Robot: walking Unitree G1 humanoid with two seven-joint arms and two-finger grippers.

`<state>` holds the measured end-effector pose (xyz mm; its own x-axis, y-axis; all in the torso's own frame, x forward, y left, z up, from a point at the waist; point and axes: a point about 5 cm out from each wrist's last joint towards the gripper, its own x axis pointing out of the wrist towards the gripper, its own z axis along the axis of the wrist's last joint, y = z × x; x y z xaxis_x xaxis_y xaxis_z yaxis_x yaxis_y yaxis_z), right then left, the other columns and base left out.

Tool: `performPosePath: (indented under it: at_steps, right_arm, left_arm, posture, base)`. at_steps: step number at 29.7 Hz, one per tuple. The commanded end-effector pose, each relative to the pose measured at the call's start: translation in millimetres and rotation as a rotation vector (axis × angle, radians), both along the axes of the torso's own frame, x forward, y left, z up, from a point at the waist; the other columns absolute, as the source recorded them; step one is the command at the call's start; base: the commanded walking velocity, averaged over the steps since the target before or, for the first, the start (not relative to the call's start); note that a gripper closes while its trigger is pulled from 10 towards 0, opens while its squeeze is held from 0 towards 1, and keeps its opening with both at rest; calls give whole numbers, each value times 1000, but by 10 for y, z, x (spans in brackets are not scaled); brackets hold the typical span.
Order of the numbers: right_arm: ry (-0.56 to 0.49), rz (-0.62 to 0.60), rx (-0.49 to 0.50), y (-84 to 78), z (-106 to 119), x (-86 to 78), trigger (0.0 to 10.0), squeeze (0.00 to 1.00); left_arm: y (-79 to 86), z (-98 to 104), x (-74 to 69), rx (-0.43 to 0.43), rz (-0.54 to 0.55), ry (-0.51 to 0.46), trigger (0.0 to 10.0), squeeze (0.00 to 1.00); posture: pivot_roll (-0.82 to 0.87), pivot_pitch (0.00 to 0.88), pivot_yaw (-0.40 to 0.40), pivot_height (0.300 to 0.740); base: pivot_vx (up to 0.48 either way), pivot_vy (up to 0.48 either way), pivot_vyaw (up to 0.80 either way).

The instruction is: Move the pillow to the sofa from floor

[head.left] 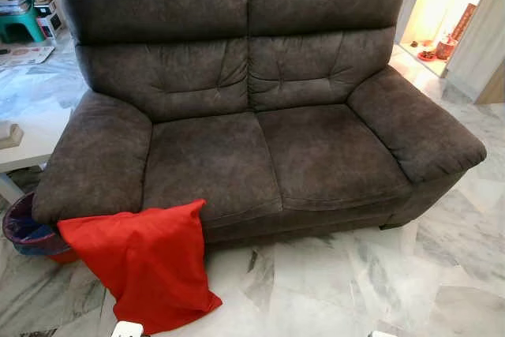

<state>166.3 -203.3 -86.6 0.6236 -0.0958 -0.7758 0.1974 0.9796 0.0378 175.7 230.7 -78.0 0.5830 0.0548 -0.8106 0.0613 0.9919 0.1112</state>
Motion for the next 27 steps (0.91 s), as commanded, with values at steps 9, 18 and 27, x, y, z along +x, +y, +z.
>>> performPosePath:
  at_steps: [9,18,27]
  right_arm:
    - [-6,8,13,34,-2,3,10000,0]
    - [18,-15,33,36,-27,-43,10000,0]
    - [8,-24,39,37,-19,-26,10000,0]
  left_arm:
    - [42,-26,-76,13,-5,28,10000,0]
    - [76,7,-41,-39,73,-29,10000,0]
    - [104,6,-59,-40,75,-22,10000,0]
  posture:
    - [0,0,0,740]
    - [-111,76,30,740]
    - [-111,75,30,740]
  base:
    - [0,0,0]
    - [0,0,0]
    - [0,0,0]
